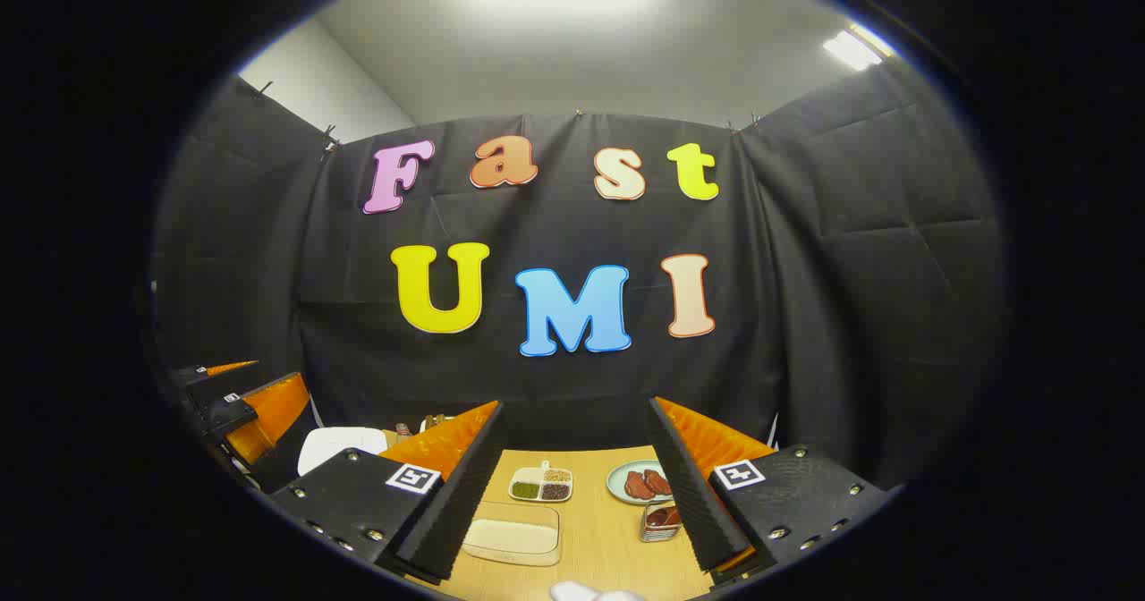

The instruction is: Close the left gripper, press the button to open the rice cooker; take a wooden spoon from the chopstick holder with the right hand, scoop a spoonful of rice and pour it into the rice cooker, then put the wooden spoon back into the chopstick holder.

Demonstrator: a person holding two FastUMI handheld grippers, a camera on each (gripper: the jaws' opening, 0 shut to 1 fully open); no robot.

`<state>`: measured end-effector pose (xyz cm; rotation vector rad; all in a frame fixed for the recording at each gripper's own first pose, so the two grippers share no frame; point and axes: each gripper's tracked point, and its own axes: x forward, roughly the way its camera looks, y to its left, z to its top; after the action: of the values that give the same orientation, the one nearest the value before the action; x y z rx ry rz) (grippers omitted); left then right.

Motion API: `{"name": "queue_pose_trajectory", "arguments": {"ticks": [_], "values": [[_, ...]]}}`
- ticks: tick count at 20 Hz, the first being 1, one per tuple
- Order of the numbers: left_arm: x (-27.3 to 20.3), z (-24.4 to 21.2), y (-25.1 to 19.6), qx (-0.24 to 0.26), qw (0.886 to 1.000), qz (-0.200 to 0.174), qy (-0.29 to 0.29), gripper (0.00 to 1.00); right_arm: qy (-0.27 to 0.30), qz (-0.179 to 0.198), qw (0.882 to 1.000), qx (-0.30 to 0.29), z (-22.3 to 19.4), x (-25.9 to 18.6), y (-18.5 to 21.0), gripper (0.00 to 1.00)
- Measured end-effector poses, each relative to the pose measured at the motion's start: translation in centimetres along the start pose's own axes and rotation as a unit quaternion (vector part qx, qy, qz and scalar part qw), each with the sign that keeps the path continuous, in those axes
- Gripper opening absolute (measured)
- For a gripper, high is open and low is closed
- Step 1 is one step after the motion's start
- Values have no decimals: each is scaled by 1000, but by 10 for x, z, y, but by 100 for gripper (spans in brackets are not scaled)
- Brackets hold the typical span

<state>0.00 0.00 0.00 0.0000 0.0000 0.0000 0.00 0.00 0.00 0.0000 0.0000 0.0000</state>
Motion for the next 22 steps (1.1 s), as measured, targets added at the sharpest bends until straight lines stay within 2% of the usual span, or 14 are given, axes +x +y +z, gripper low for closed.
{"name": "queue_pose_trajectory", "arguments": {"ticks": [22], "values": [[-5, -3, 9, -6, 1000, 8, 2, 97, 1, -3, 1000, -12, -3, -6, 4, 95]]}}
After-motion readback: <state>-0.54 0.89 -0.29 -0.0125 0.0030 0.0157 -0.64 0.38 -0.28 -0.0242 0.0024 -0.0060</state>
